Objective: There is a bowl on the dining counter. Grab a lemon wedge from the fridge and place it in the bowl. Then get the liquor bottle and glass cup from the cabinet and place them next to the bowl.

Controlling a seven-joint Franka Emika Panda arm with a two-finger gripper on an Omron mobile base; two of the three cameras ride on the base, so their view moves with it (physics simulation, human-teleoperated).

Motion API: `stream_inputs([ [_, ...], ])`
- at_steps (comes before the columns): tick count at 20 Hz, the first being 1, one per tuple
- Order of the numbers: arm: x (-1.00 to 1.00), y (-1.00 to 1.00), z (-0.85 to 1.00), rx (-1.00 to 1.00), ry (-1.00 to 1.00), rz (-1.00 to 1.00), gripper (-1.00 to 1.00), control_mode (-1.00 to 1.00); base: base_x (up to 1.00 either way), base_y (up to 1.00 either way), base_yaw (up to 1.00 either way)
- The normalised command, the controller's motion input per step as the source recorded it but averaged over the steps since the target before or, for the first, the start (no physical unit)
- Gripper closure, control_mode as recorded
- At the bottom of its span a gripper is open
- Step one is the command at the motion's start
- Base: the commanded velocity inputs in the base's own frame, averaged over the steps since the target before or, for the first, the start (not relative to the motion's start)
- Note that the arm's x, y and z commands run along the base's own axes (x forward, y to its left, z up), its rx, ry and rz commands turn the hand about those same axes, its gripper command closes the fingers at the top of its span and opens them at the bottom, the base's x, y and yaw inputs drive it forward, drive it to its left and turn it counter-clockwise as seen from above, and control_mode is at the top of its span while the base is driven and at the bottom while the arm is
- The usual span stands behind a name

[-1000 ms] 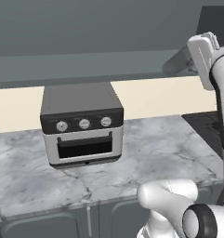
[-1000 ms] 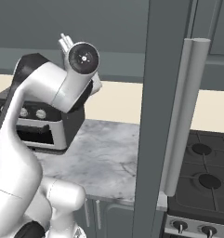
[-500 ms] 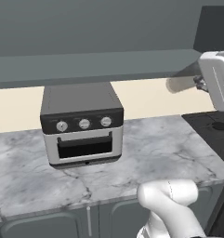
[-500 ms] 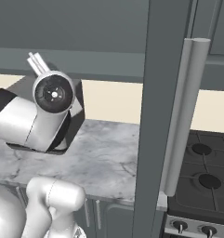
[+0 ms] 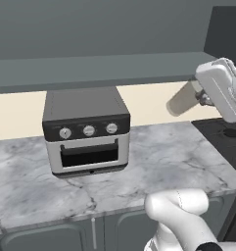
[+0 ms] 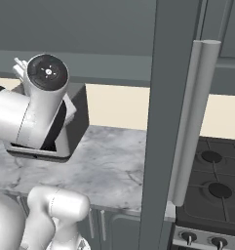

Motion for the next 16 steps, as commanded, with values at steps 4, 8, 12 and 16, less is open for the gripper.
stream_inputs([
  [4, 0.12, 0.44, -0.48, -0.15, 0.24, 0.11, 1.00, -1.00, 0.00, 0.00, 0.00],
  [8, 0.03, 0.06, -0.40, -0.06, 0.14, 0.12, 1.00, -1.00, 0.00, 0.00, 0.00],
  [12, -0.09, 0.00, -0.27, -0.03, 0.04, 0.08, 1.00, 1.00, -0.13, 0.00, 0.02],
  [16, 0.00, 0.00, 0.00, 0.00, 0.00, 0.00, 1.00, 1.00, -0.94, 0.00, 0.03],
])
